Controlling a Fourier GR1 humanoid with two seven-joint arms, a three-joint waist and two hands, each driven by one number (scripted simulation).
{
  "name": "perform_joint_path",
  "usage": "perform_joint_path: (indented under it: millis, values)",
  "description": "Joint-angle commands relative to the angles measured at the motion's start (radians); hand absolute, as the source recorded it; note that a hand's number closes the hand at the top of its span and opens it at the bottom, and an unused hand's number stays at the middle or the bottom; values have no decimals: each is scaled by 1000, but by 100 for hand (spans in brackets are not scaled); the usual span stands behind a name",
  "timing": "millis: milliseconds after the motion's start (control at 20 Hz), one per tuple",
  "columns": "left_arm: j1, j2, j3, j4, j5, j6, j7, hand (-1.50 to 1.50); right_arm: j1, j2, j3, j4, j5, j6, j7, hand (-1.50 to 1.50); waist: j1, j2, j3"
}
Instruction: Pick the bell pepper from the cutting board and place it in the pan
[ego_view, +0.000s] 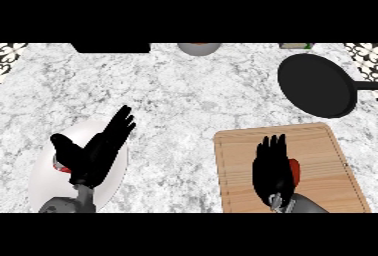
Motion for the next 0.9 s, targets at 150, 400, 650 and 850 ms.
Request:
perform_joint_path:
  millis: [150, 400, 650, 850]
  values:
    - [-10, -31, 10, 9, -28, -14, -9, 0, -6, -62, 34, 85, 102, -193, -166, 150, 3, 1, 1]
    - [-12, -5, 62, 32, -2, -60, -6, 0, -68, -26, 72, 149, 188, -210, -239, 150, 7, 1, 0]
    - [-35, -18, 71, 43, -17, -59, 20, 0, -103, -103, 36, 189, 259, -317, -360, 150, 4, 1, 0]
    - [-2, -24, 66, 19, -31, -18, 0, 0, 80, -157, -28, -79, 14, -591, -541, 150, -47, -6, 6]
